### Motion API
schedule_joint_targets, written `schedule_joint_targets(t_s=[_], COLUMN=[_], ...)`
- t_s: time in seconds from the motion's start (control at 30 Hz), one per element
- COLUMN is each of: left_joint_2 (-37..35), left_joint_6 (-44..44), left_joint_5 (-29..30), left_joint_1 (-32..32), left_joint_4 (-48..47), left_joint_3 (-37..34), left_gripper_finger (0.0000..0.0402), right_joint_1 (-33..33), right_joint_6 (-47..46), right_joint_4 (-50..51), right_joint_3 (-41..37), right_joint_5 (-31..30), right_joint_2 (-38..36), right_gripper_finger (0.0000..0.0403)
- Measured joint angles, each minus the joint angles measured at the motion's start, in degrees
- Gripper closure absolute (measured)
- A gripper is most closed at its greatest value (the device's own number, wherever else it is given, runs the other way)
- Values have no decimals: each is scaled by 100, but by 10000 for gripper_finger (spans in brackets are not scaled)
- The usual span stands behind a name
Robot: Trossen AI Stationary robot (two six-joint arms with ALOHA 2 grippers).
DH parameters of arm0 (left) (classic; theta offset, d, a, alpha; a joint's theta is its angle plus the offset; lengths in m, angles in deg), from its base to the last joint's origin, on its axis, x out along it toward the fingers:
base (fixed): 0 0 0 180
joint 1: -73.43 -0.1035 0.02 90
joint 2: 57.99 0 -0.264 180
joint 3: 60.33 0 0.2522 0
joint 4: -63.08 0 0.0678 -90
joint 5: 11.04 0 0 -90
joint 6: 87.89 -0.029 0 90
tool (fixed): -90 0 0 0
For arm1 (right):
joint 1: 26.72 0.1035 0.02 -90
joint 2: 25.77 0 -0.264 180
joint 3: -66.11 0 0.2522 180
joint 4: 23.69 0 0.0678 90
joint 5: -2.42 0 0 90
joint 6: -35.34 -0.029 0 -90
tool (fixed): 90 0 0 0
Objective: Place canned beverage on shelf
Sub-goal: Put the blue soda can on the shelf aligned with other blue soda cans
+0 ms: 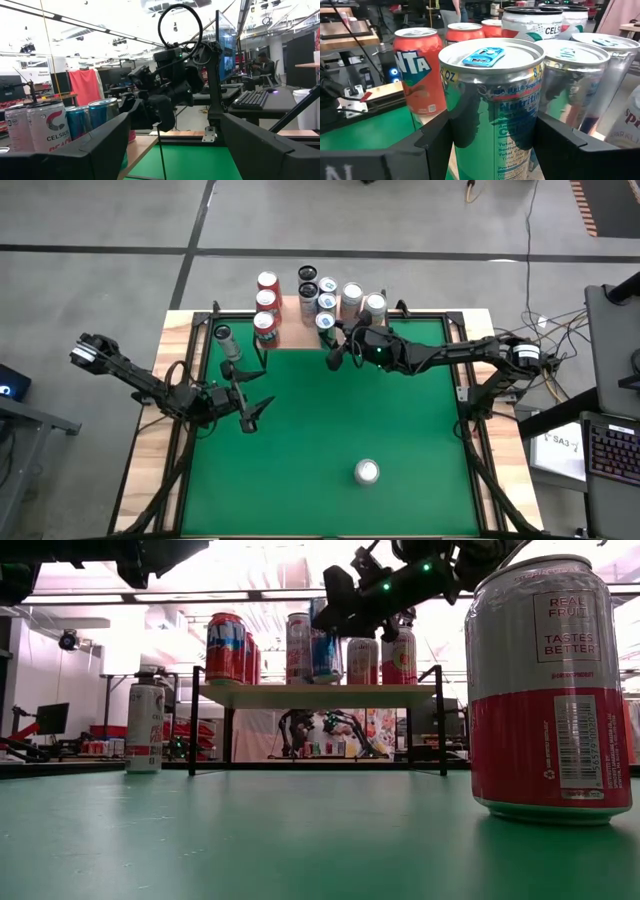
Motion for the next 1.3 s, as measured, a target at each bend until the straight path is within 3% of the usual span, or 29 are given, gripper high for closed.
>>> schedule_joint_targets(t_s=[0.9, 1.3], left_joint_2=[2, 2], left_joint_6=[-2, -4], left_joint_5=[3, 6], left_joint_1=[-1, 0], left_joint_4=[-3, -18], left_joint_3=[0, 0], left_gripper_finger=[106, 106], right_joint_1=[4, 5], right_joint_6=[-534, -540], right_joint_4=[-58, 177], right_joint_3=[22, -13], right_joint_5=[-278, -231], right_joint_2=[297, 339], right_gripper_finger=[185, 105])
